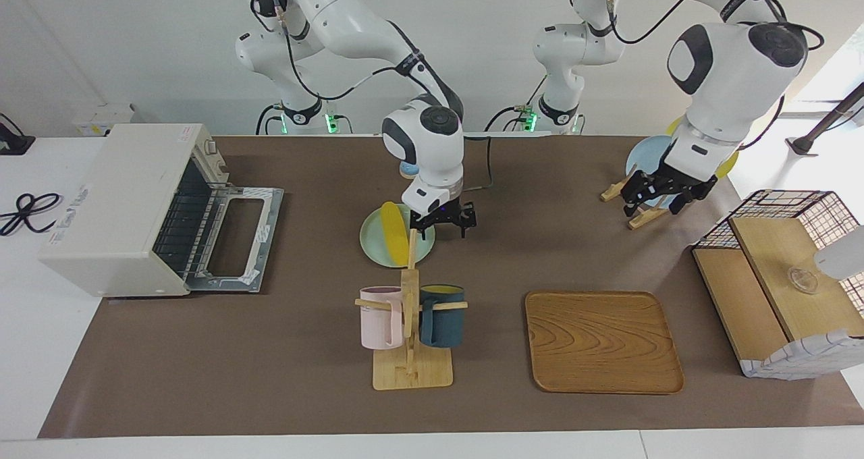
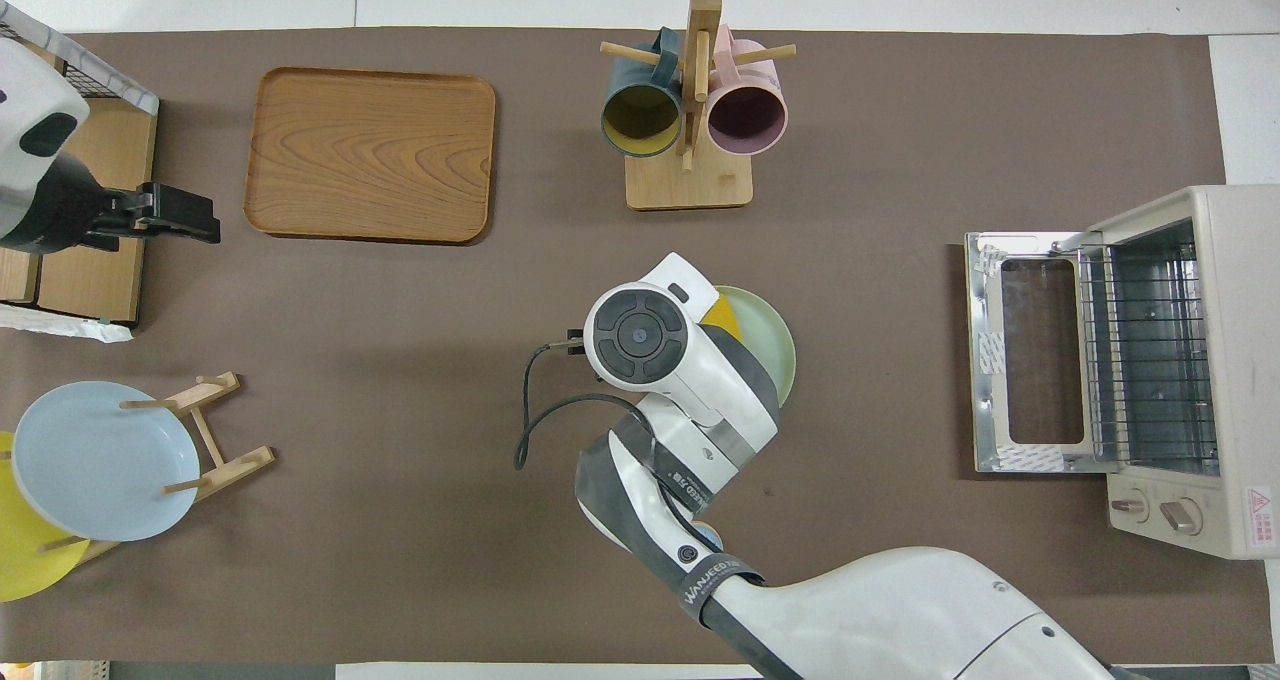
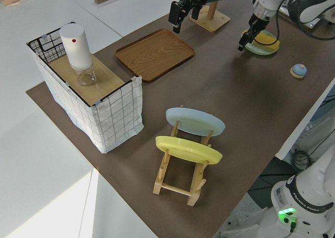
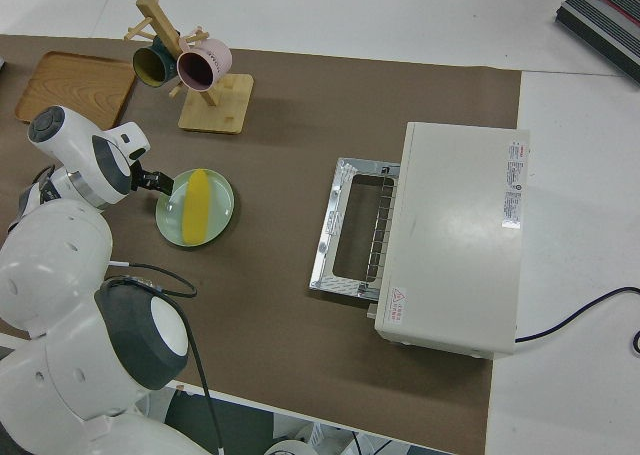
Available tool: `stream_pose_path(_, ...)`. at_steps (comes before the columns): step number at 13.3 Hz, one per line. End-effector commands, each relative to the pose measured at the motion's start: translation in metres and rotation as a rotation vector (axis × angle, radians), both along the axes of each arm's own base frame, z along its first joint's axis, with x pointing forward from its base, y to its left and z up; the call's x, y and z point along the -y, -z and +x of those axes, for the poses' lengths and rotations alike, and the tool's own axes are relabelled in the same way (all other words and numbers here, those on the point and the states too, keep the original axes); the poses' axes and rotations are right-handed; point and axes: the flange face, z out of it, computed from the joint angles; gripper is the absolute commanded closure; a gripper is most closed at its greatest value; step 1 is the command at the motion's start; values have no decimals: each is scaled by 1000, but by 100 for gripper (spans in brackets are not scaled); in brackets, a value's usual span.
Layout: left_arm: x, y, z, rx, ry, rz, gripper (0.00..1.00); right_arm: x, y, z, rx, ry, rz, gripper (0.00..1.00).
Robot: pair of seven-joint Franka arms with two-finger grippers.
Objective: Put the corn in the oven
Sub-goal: 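Carry the corn with the right gripper toward the open oven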
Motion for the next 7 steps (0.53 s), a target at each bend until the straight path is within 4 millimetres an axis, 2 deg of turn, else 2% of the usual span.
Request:
stream_pose_path(1,2,-25,-26,-31,16,4,0,7,6,-11,-9,-2,-27,38)
stream_pose_path(3,2,-33,-34,-45,16,7,0,12,10,-14,-31,24,-43,67)
stream_pose_path(4,2,-36,-39,-55,22,31,0,13,9,-17,-43,34,-54,88)
stream_pose_path(5,8,-44,-43,-58,41,74,0,15,12,-19,-54,36,-65,100)
stream_pose_path(7,9,-58,-44,-61,42,83,0,22,6,-11,-63,41,-75,100)
